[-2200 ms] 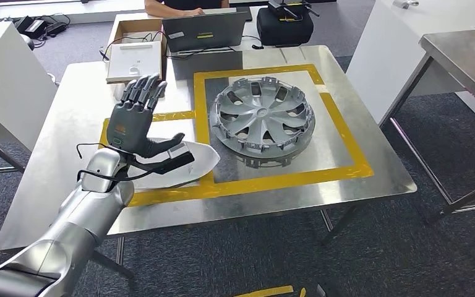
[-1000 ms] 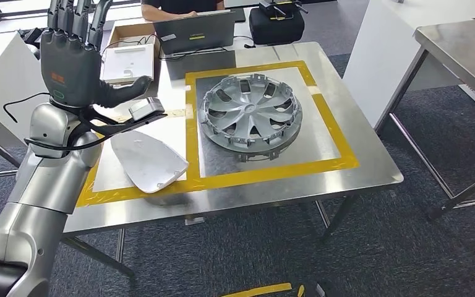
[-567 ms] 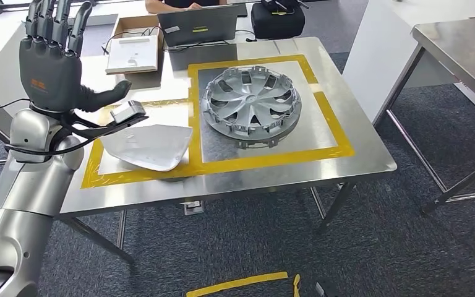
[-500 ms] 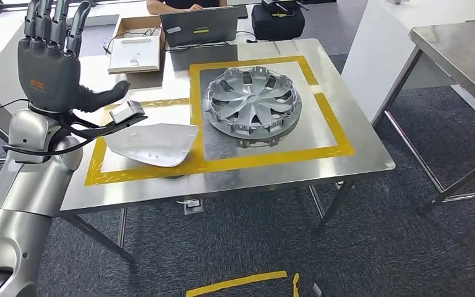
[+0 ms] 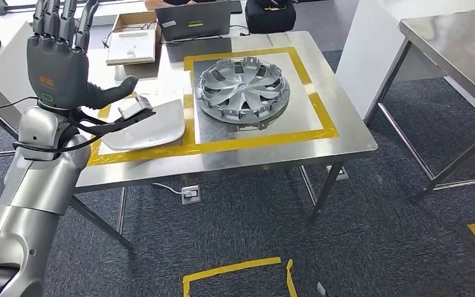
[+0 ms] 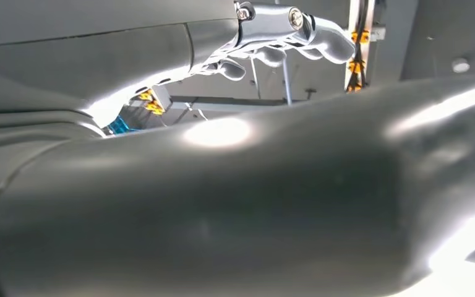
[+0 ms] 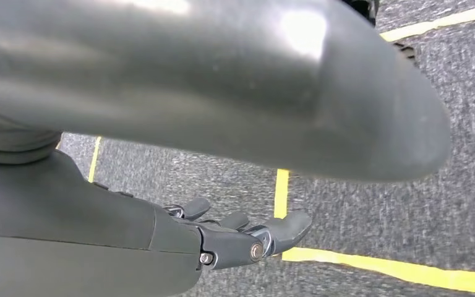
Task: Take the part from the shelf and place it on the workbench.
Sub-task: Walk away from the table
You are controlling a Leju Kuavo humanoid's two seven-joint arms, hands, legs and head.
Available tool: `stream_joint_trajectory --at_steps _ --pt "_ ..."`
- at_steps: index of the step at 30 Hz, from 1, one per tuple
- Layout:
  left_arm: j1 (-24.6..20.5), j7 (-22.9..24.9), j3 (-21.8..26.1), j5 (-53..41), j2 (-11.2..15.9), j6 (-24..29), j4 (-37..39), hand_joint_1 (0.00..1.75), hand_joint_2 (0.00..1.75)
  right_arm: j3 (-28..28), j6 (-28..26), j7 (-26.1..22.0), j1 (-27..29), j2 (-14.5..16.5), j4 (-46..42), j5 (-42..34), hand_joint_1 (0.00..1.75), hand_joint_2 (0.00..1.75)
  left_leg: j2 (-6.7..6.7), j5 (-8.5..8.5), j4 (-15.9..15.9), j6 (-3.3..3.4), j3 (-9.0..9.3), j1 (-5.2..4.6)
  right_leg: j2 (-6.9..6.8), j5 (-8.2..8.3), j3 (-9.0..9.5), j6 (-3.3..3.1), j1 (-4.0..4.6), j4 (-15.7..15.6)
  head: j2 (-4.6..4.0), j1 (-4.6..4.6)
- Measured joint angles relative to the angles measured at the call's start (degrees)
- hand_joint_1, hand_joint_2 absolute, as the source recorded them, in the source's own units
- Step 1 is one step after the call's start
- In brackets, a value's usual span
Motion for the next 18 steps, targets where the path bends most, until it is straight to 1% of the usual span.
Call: stream_joint_trajectory --at_steps 1,2,3,4,5,6,7,8,9,10,11,12,13,14,15,16,17,18 --pt "-0.23 0.23 -0.02 0.04 0.22 0.0 0.28 0.0 0.0 -0.03 0.02 0.01 -0.02 0.04 0.0 0.02 0.0 0.0 -0.05 -2.7 2.64 -0.34 -0.85 0.12 -0.05 0.69 -0.66 -0.24 -0.06 -0.06 0.0 -0.08" --pt "-0.4 0.32 -0.03 0.1 0.4 0.0 0.54 0.0 0.0 -0.05 0.02 0.02 0.01 0.04 0.0 0.04 0.0 0.0 -0.07 -5.76 6.34 -0.66 -1.85 0.19 -0.04 1.38 -1.41 -0.36 -0.06 -0.06 0.0 -0.17" --pt "-0.5 0.32 -0.04 0.17 0.55 -0.01 0.79 0.0 0.0 -0.07 0.02 0.02 0.04 0.05 0.0 0.06 0.0 0.0 -0.06 -8.06 10.2 -0.89 -2.65 0.27 -0.04 2.05 -2.2 -0.38 -0.05 -0.04 0.0 -0.19" --pt "-0.54 0.32 -0.04 0.21 0.66 0.0 1.04 0.0 0.0 -0.08 0.02 0.04 0.07 0.05 0.0 0.07 0.0 0.0 -0.06 -9.11 13.14 -1.0 -2.93 0.31 -0.06 2.71 -3.06 -0.35 -0.04 -0.01 0.0 -0.2" --pt "-0.54 0.34 -0.05 0.24 0.74 0.0 1.27 0.0 0.0 -0.08 0.02 0.11 0.07 0.05 0.0 0.08 0.0 0.0 -0.06 -8.97 14.46 -1.01 -2.4 0.32 -0.08 3.35 -3.89 -0.28 -0.03 0.01 0.0 -0.2" --pt "-0.6 0.38 -0.07 0.33 0.81 0.0 1.5 0.0 0.0 -0.09 0.02 0.24 0.06 0.06 0.0 0.08 0.0 0.0 -0.07 -7.88 13.64 -0.9 -0.87 0.32 -0.09 3.94 -4.64 -0.19 -0.03 0.03 0.0 -0.2" --pt "-0.76 0.41 -0.13 0.56 0.9 0.01 1.74 0.0 0.0 -0.09 0.01 0.47 0.04 0.08 0.0 0.07 0.0 0.0 -0.09 -6.57 10.79 -0.66 1.76 0.31 -0.09 4.53 -5.32 -0.06 -0.03 0.03 0.0 -0.2" --pt "-1.09 0.41 -0.25 0.95 0.99 0.01 2.0 0.0 0.0 -0.1 -0.01 0.72 0.05 0.1 0.0 0.04 0.0 0.0 -0.15 -6.16 6.65 -0.32 4.91 0.25 -0.08 5.08 -5.88 0.12 -0.01 0.04 0.0 -0.19" --pt "-1.57 0.34 -0.43 1.46 1.1 0.01 2.31 0.0 0.0 -0.12 -0.05 0.92 0.05 0.14 0.0 0.01 0.0 0.0 -0.22 -6.24 2.65 0.02 7.8 0.11 -0.06 5.62 -6.29 0.37 0.0 0.04 0.0 -0.15" --pt "-2.18 0.22 -0.65 1.96 1.25 0.01 2.73 0.0 0.0 -0.14 -0.15 1.07 0.06 0.19 0.0 -0.04 0.0 0.0 -0.29 -6.56 -0.38 0.37 9.68 -0.08 -0.04 6.18 -6.51 0.7 -0.01 -0.06 0.0 -0.13" --pt "-2.86 0.08 -0.88 2.32 1.4 0.01 3.28 0.0 0.0 -0.16 -0.28 1.11 0.06 0.22 0.0 -0.09 0.0 0.0 -0.35 -7.0 -2.03 0.7 10.48 -0.3 -0.01 6.76 -6.6 1.09 -0.08 -0.26 0.0 -0.16" --pt "-3.41 -0.02 -1.09 2.52 1.56 0.01 3.83 0.0 0.0 -0.19 -0.42 1.14 0.06 0.27 0.0 -0.14 0.0 0.0 -0.35 -6.73 -2.46 1.04 10.45 -0.49 0.02 7.34 -6.6 1.5 -0.15 -0.55 0.0 -0.19" --pt "-3.84 -0.06 -1.27 2.57 1.71 0.01 4.35 0.0 0.0 -0.24 -0.53 1.15 0.1 0.31 0.0 -0.2 0.0 0.0 -0.24 -6.13 -2.75 1.5 10.12 -0.45 0.1 7.78 -6.63 1.89 -0.23 -0.81 0.0 -0.26" --pt "-4.13 -0.01 -1.43 2.54 1.81 0.01 4.77 0.0 0.0 -0.33 -0.6 1.14 0.18 0.33 0.0 -0.27 0.0 0.0 -0.08 -5.51 -3.08 2.01 9.92 -0.36 0.16 7.44 -6.88 2.14 -0.26 -0.67 0.0 -0.31" --pt "-4.33 0.11 -1.53 2.44 1.89 0.01 5.04 0.0 0.0 -0.43 -0.61 1.09 0.28 0.37 0.0 -0.33 0.0 0.0 0.06 -4.7 -3.41 2.53 9.51 -0.22 0.18 5.95 -7.41 2.31 -0.23 0.37 0.0 -0.26" --pt "-4.51 0.26 -1.59 2.28 1.96 0.01 5.25 0.0 0.0 -0.53 -0.61 0.99 0.37 0.38 0.0 -0.39 0.0 0.0 0.18 -3.83 -3.66 2.94 8.89 -0.07 0.18 3.46 -8.26 2.41 -0.21 2.61 0.0 -0.17" --pt "-4.69 0.44 -1.61 2.09 2.12 0.01 5.43 0.0 0.0 -0.61 -0.6 0.9 0.4 0.38 0.0 -0.42 0.0 0.0 0.2 -3.05 -3.68 3.2 8.06 -0.08 0.14 0.36 -9.31 2.49 -0.18 5.99 0.0 -0.09" --pt "-4.81 0.61 -1.61 1.86 2.36 0.01 5.58 0.0 0.0 -0.67 -0.6 0.84 0.4 0.39 0.0 -0.43 0.0 0.0 0.19 -2.28 -3.63 3.3 7.07 -0.11 0.11 -2.24 -10.3 2.6 -0.16 9.93 0.0 0.01"
